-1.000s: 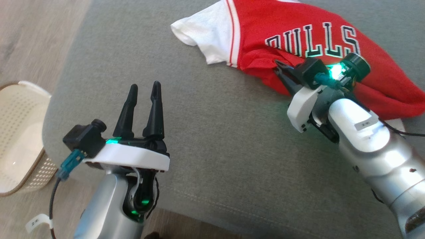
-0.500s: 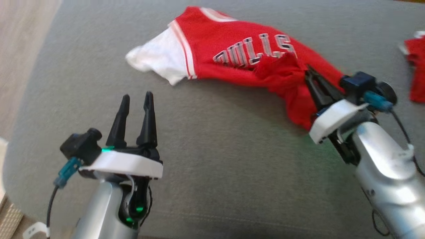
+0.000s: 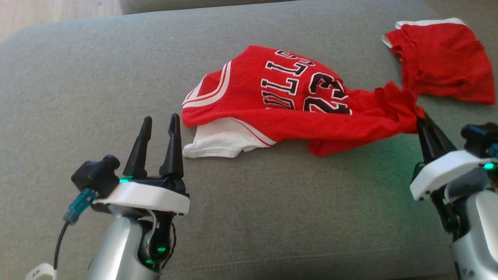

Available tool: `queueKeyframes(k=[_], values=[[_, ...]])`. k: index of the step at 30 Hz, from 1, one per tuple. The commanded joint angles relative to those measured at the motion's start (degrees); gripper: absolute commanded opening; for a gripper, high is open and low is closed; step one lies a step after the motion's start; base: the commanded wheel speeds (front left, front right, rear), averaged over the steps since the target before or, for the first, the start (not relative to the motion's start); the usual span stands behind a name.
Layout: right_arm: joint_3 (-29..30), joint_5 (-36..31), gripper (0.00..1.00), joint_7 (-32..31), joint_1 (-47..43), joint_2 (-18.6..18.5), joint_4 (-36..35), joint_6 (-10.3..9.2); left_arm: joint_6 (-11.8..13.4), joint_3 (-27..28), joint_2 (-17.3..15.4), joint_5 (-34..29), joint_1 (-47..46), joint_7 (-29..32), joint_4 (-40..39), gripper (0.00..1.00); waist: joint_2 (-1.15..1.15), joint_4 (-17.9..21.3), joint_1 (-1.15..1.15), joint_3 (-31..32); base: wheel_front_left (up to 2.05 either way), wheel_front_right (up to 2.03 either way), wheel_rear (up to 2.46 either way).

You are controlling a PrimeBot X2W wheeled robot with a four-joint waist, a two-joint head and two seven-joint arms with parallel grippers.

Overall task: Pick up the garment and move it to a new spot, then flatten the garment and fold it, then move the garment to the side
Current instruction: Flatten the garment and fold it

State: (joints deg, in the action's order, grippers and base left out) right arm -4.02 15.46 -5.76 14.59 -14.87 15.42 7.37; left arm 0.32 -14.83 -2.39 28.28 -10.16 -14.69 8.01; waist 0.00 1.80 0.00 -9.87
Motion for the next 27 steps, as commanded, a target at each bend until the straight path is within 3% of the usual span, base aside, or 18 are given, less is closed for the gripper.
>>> queueKeyframes(k=[1,5,6,7,18,27], values=[[0.48,-0.30,0.00,-1.05,-0.23,0.63,-2.76,0.12,-0.33,1.57,-0.49,-0.54,-1.68,-0.30,-1.42,1.00,0.00,0.89,0.00,-0.10,0.00,0.00,0.00],[3.58,0.51,0.00,-3.20,-3.02,3.27,-3.90,0.12,-0.56,1.32,-0.49,-0.75,-2.07,-0.30,-1.12,1.00,0.00,1.34,0.00,-0.51,0.00,0.00,0.00],[4.20,0.48,0.33,-3.66,-3.55,3.83,-3.86,0.12,-0.60,1.28,-0.49,-0.79,-2.14,-0.30,-1.05,1.00,0.00,1.38,0.00,-0.60,0.00,0.00,0.00],[5.02,0.55,1.00,-4.21,-4.02,4.53,-3.66,0.12,-0.64,1.22,-0.49,-0.81,-2.20,-0.30,-0.99,1.00,0.00,1.39,0.00,-0.71,0.00,0.00,0.00],[16.30,-7.42,1.00,-4.48,-4.39,10.25,-3.25,0.12,-0.97,1.46,-0.49,-1.14,-2.74,-0.30,-0.56,1.00,0.00,0.83,0.00,-1.66,0.00,0.00,0.00],[17.88,-9.94,1.00,1.19,-4.40,11.83,-6.41,0.12,-0.87,1.25,-0.49,-0.94,-3.03,-0.30,-0.65,1.00,0.00,0.99,0.00,-2.51,0.00,0.00,0.00]])
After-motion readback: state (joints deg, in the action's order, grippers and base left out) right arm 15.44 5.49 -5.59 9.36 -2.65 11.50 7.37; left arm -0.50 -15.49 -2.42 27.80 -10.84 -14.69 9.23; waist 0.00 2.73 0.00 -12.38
